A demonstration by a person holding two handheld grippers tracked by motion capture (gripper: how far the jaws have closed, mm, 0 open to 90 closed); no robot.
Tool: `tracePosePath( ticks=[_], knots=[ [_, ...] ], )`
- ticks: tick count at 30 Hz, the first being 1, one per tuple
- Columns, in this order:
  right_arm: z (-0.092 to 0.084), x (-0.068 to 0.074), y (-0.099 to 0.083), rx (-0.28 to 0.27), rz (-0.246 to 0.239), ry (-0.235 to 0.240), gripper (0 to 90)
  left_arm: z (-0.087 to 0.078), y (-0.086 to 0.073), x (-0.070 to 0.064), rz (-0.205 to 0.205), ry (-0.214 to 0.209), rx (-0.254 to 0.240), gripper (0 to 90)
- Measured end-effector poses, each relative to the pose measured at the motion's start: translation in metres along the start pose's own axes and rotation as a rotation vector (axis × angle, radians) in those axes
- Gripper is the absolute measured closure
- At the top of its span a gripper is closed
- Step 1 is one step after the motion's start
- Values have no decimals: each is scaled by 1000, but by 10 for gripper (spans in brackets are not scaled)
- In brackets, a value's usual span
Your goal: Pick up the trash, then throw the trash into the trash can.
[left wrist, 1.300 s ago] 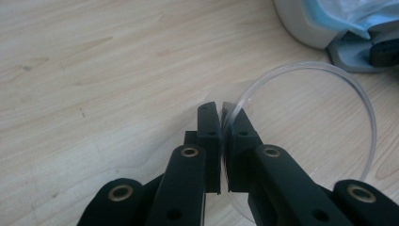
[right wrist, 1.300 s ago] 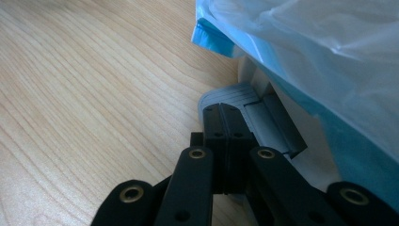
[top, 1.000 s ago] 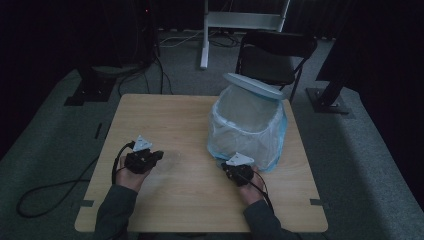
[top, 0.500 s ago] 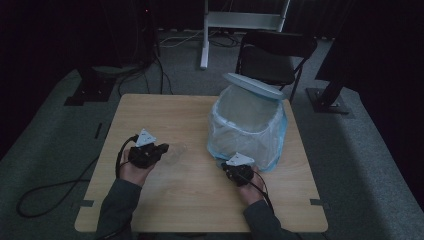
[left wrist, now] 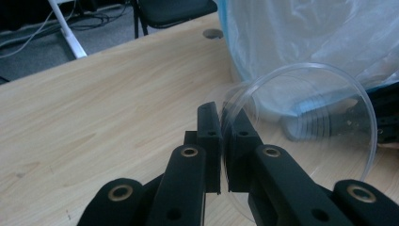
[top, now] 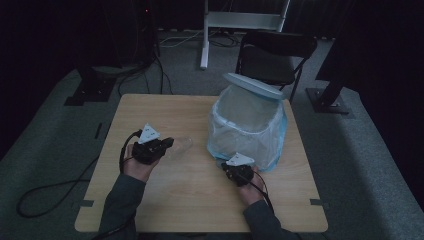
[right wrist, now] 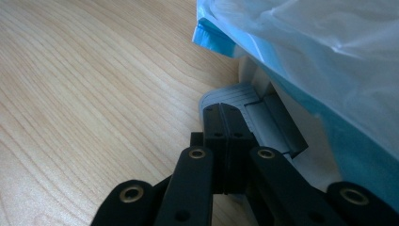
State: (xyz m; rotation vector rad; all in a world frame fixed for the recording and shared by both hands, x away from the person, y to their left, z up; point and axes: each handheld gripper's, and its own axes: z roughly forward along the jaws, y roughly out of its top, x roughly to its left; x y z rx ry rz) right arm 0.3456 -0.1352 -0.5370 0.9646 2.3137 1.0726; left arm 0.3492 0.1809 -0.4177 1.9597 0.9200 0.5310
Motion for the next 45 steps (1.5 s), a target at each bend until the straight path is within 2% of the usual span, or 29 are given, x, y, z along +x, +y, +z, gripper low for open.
tracePosePath(
  ticks=[15, 16, 17, 22, 32, 45],
  knots=[
    [0, 0, 0, 0, -1, -2, 900, -2, 17, -7, 26, -13, -43, 870],
    [-1, 2, 0, 19, 33, -1, 900, -2, 18, -8, 29, -14, -45, 870],
    [-1, 2, 0, 20, 34, -1, 900, -2, 20, -8, 31, -16, -49, 870],
    [0, 0, 0, -1, -3, -1, 900, -4, 28, -12, 43, -21, -76, 869],
    [0, 0, 0, -1, -1, 0, 900, -8, 47, -18, 64, -30, -121, 870],
    [0, 0, 0, -3, -4, 0, 900, -12, 62, -22, 80, -36, -160, 869]
  ],
)
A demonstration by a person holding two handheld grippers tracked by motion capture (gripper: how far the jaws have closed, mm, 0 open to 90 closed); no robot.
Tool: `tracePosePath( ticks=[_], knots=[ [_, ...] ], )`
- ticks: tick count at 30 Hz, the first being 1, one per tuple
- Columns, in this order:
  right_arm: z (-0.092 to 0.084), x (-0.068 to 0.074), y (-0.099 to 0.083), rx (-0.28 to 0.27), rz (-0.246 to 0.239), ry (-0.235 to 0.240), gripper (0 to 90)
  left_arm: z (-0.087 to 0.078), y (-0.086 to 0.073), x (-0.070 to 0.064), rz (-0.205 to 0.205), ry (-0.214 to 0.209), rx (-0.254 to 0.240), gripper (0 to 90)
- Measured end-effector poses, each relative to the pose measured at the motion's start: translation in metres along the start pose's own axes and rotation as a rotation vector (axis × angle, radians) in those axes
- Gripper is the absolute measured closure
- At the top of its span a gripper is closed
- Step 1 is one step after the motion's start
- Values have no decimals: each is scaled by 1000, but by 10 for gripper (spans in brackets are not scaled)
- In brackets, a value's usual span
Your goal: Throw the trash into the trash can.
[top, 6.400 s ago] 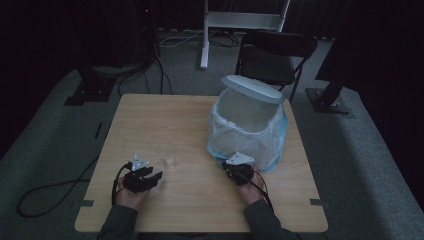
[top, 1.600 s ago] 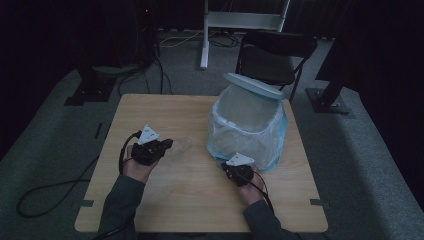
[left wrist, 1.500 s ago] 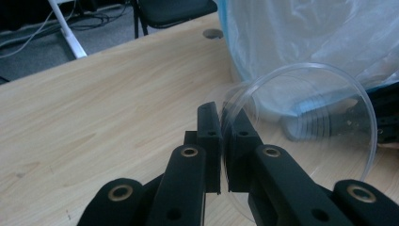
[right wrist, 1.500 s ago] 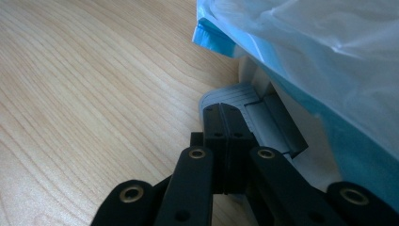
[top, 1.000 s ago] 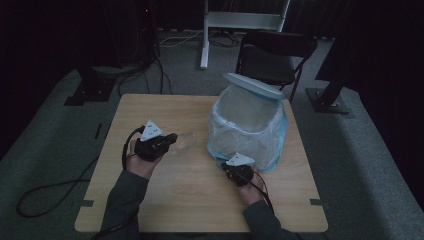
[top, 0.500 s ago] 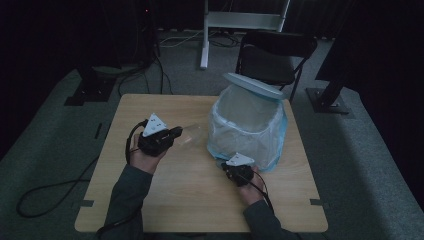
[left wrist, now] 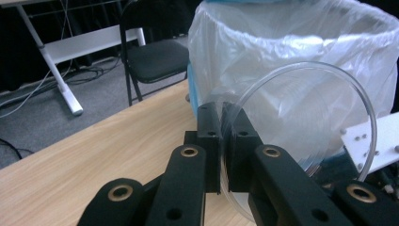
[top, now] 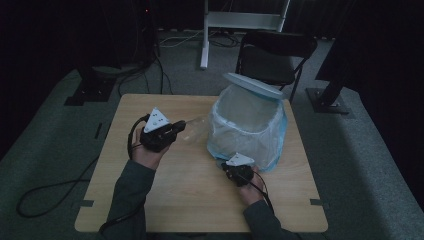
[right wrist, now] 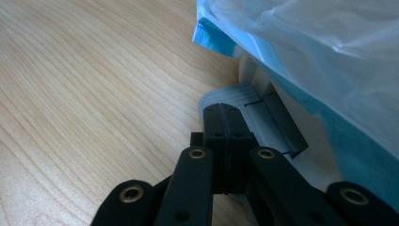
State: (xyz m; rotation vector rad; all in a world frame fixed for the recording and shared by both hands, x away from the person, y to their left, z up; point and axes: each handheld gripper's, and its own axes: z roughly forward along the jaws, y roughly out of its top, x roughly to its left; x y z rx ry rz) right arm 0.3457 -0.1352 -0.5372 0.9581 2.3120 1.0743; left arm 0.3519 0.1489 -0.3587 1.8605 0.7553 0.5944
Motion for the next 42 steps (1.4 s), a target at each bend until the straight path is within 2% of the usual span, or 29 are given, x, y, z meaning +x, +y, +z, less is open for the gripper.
tracePosePath(
  ticks=[8, 27, 36, 42],
  knots=[
    [0, 0, 0, 6, 4, 1, 900, 2, 12, -4, 22, -2, -17, 869],
    [0, 0, 0, 5, 6, -1, 900, -8, 33, -5, 22, 1, -96, 870],
    [0, 1, 0, 6, 7, -1, 900, -4, 49, -9, 24, -12, -135, 870],
    [0, 0, -1, 6, 4, -3, 900, 6, 56, -13, 26, -28, -132, 869]
  ],
)
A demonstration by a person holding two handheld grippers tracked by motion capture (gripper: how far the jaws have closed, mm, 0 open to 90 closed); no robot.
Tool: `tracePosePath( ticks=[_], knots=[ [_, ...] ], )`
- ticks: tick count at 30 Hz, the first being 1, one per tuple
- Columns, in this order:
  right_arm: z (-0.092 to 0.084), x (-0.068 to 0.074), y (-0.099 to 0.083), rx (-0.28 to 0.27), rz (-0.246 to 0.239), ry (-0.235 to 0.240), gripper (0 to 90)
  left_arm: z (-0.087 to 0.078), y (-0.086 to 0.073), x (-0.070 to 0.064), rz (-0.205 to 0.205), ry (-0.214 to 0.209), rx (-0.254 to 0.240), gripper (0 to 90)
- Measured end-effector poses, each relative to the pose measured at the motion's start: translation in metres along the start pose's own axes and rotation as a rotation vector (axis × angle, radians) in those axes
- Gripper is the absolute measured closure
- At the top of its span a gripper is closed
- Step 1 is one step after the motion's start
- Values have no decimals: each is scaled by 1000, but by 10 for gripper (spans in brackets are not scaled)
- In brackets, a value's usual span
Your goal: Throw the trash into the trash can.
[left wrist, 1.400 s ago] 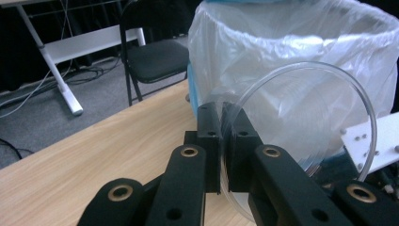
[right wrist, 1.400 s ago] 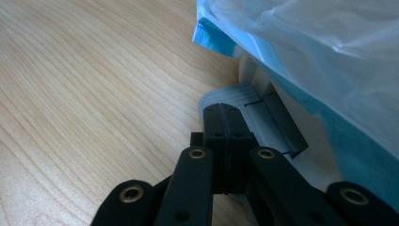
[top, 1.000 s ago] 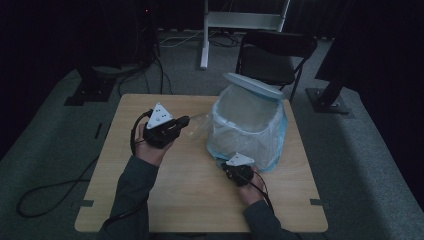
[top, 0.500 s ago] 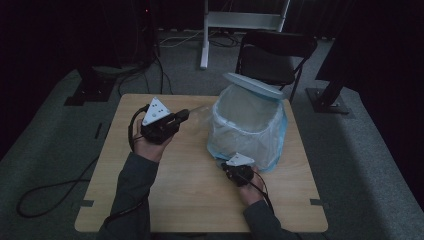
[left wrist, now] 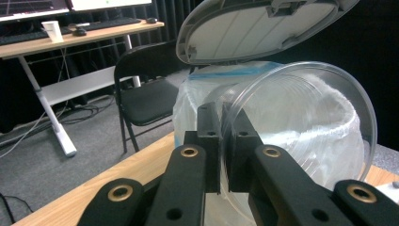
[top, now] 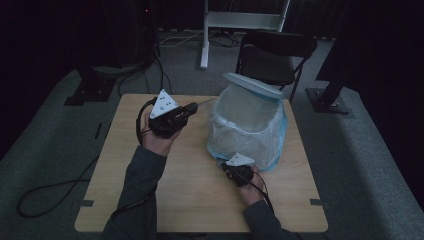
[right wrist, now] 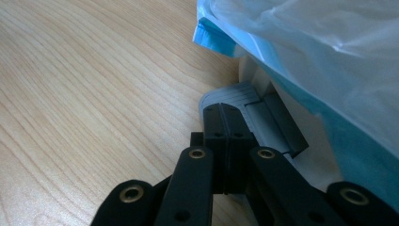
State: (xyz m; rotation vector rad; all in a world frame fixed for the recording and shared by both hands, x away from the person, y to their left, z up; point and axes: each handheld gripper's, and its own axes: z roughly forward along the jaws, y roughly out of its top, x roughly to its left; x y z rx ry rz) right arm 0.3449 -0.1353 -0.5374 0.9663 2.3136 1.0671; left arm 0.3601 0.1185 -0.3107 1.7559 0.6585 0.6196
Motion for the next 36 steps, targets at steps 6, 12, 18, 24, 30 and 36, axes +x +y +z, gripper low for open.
tracePosePath(
  ticks=[6, 12, 18, 24, 30, 36],
  knots=[
    [0, 0, 0, 0, -3, 0, 900, 18, 4, -3, -19, -21, 8, 868],
    [0, 0, 0, -3, -6, 0, 900, 36, 7, -7, -29, -36, 23, 867],
    [0, 0, 0, -1, -5, 1, 900, 49, 8, -10, -36, -45, 33, 866],
    [0, 1, 0, 3, 6, 4, 900, 54, 6, -9, -53, -55, 40, 833],
    [1, 0, 0, -7, -13, -3, 900, 55, 5, -8, -62, -59, 37, 730],
    [0, 0, 0, -6, -15, -2, 900, 55, 4, -8, -61, -63, 37, 702]
  ],
)
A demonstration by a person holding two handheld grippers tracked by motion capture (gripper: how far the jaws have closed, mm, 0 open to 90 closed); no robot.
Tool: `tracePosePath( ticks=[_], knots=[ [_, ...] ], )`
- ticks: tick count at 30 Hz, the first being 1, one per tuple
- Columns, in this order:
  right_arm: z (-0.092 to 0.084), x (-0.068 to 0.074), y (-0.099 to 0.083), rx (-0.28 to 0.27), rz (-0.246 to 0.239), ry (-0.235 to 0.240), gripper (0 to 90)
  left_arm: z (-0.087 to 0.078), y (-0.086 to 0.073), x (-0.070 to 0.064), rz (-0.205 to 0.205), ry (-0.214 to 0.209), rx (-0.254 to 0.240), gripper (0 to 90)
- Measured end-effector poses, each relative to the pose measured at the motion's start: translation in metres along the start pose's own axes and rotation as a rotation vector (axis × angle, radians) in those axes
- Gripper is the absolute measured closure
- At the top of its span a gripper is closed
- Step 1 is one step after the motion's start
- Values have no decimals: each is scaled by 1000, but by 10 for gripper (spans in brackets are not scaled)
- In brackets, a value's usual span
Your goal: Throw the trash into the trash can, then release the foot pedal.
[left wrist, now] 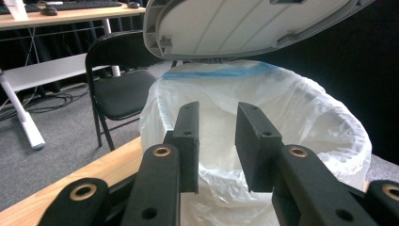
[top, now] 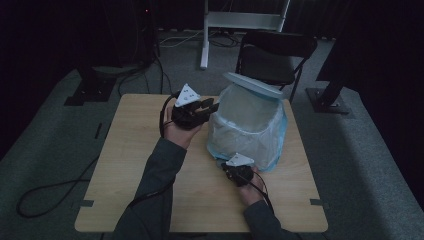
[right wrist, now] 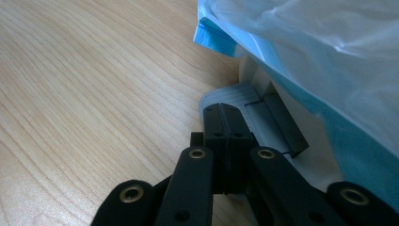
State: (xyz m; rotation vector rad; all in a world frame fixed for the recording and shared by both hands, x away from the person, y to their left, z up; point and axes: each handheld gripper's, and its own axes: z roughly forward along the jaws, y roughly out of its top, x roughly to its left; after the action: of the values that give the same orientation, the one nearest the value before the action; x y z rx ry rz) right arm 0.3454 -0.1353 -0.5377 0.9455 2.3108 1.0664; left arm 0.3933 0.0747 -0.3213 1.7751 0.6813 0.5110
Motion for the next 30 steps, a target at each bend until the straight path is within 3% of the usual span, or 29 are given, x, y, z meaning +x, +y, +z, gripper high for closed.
tracePosePath(
  ticks=[14, 30],
  knots=[
    [0, 0, 0, 2, 2, 1, 900, -12, -2, 4, -3, 13, -18, 645],
    [0, 0, 0, 3, 3, 2, 900, -25, -23, 21, -41, 48, 2, 634]
  ],
)
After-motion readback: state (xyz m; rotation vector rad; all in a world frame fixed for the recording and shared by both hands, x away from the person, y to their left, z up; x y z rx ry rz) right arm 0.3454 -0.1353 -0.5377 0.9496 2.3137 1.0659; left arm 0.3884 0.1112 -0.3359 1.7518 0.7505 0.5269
